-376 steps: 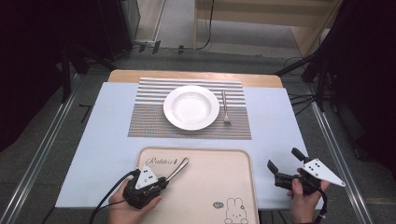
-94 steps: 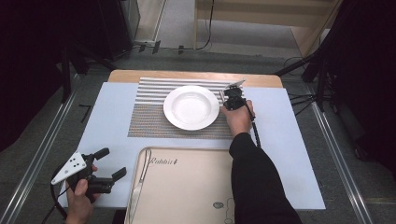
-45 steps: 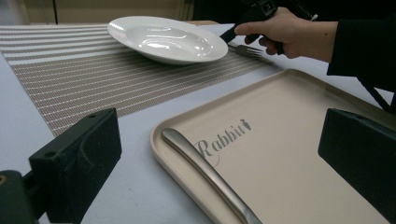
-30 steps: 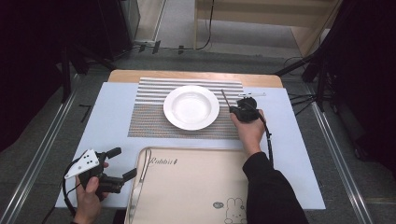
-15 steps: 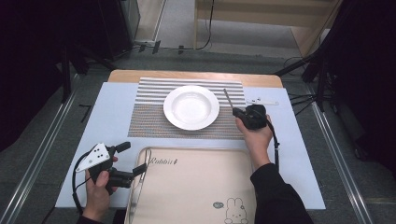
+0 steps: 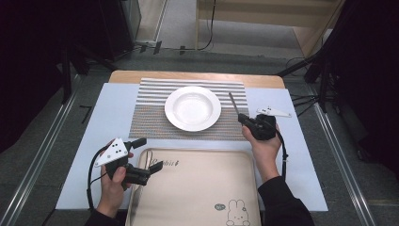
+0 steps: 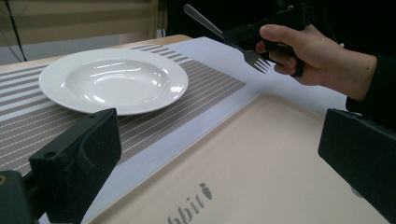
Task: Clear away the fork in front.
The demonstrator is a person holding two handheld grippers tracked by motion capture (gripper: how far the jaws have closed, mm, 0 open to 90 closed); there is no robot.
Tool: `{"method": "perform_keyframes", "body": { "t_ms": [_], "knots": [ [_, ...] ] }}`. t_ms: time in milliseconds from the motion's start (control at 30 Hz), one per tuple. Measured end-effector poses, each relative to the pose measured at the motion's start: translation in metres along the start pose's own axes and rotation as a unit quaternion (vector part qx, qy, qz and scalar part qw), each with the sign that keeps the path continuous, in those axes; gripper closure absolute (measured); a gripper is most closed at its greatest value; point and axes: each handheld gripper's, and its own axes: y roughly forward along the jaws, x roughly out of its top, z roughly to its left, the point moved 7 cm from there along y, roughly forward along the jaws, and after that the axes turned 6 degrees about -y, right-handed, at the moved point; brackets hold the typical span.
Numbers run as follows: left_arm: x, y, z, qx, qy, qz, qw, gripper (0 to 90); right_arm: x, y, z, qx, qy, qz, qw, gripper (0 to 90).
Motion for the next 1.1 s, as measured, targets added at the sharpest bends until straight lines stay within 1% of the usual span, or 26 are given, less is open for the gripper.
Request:
{"method": "perform_keyframes", "body": {
  "t_ms": [133, 233, 400, 533, 600, 733, 933, 1033, 1100],
  "knots": [
    [0.002, 0.009, -0.005, -0.006, 0.005, 0.003, 1.0, 0.0, -0.003, -0.01, 0.004, 0.003, -0.001, -0.014, 0.9999, 86.9],
    [0.004, 0.015, -0.008, -0.01, 0.003, 0.002, 0.9999, 0.0, -0.006, -0.017, 0.007, 0.004, 0.001, -0.023, 0.9997, 86.9],
    [0.007, 0.024, -0.013, -0.017, 0.006, 0.004, 0.9998, 0.0, -0.011, -0.027, 0.013, 0.008, -0.001, -0.036, 0.9993, 86.9],
    [0.009, 0.031, -0.017, -0.023, 0.009, 0.006, 0.9997, 0.0, -0.014, -0.036, 0.02, 0.016, -0.001, -0.05, 0.9986, 86.9],
    [0.011, 0.034, -0.02, -0.026, 0.009, 0.006, 0.9996, 0.0, -0.014, -0.039, 0.023, 0.02, -0.007, -0.053, 0.9984, 86.9],
    [0.012, 0.04, -0.023, -0.028, 0.012, 0.007, 0.9995, 0.0, -0.017, -0.046, 0.031, 0.027, -0.008, -0.06, 0.9978, 86.8],
    [0.013, 0.046, -0.026, -0.03, 0.016, 0.012, 0.9993, 0.0, -0.025, -0.051, 0.036, 0.026, -0.011, -0.064, 0.9975, 86.8],
    [0.015, 0.048, -0.028, -0.037, 0.017, 0.012, 0.9991, 0.0, -0.028, -0.053, 0.038, 0.028, -0.009, -0.066, 0.9974, 86.8],
    [0.016, 0.052, -0.029, -0.038, 0.018, 0.012, 0.999, 0.0, -0.03, -0.055, 0.04, 0.031, -0.007, -0.07, 0.997, 86.8]
  ]
}}
